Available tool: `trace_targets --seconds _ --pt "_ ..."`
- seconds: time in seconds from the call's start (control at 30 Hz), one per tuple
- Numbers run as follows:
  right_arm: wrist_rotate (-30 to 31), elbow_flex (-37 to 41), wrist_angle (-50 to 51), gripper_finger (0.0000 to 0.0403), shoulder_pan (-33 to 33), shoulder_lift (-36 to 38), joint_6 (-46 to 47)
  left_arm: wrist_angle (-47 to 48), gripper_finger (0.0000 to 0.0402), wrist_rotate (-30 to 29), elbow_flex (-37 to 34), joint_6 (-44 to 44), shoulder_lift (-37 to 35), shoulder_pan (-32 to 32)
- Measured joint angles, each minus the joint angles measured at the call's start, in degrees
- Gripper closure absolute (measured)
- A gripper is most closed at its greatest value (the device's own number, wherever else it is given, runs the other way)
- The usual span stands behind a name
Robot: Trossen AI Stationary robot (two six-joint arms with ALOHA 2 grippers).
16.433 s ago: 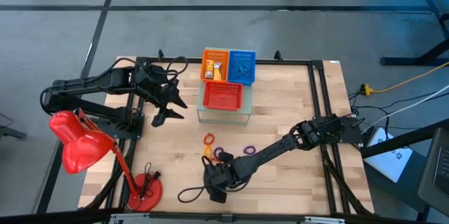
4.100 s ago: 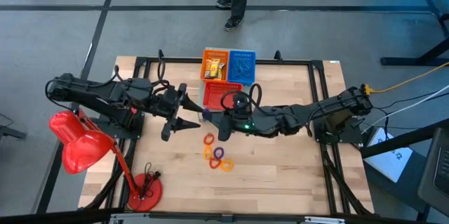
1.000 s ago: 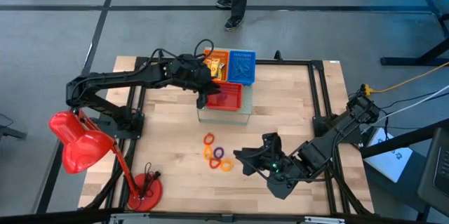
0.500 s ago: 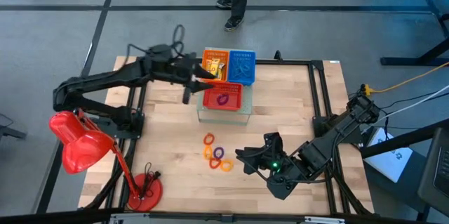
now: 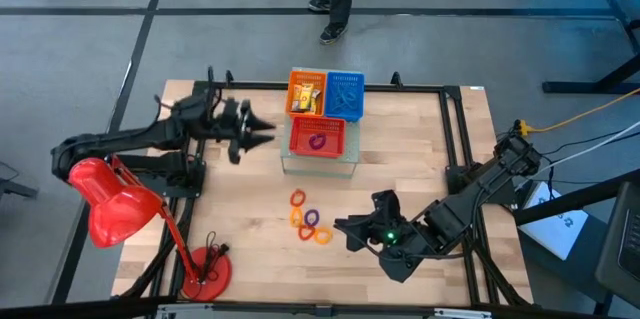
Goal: Pick & Place Office Desk Supplies
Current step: Put the orange spring keychain into the red bin
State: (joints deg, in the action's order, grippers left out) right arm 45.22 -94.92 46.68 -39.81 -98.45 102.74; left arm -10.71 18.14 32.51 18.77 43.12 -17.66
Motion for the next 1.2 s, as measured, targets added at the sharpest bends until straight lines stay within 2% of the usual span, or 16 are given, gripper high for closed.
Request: trace_targets --seconds 0.13,0.4,0.5,0.6,0.87,0.97,1.2 --pt "-6.7 0.0 0.1 0.0144 2.7 -0.1 -7.3 0.8 0.0240 -0.7 -6.1 2.9 -4.7 5.0" --pt "-16.1 0.0 -0.2 0.0144 11.7 -6.2 -20.6 -0.7 0.0240 -11.3 -12.6 0.7 -12.1 13.8" --pt "-13.8 0.1 -1.8 0.0144 12.7 -8.6 -19.3 -5.4 0.0238 -14.0 -16.2 -0.4 -15.2 14.8" --pt "-11.3 0.0 -4.5 0.0144 12.4 -9.4 -17.7 -6.4 0.0238 -14.2 -19.5 -1.4 -19.2 14.9" --pt "-16.7 0.0 -5.2 0.0144 14.0 -13.7 -17.5 -6.0 0.0242 -14.3 -27.7 -2.9 -29.0 14.9" --pt "-17.5 0.0 -5.3 0.0144 14.6 -16.4 -18.0 -5.7 0.0242 -13.9 -29.6 -2.9 -31.0 14.9" --pt "-13.5 0.0 -6.5 0.0144 14.6 -19.9 -13.1 -2.9 0.0248 -13.1 -31.2 -7.3 -32.1 14.9"
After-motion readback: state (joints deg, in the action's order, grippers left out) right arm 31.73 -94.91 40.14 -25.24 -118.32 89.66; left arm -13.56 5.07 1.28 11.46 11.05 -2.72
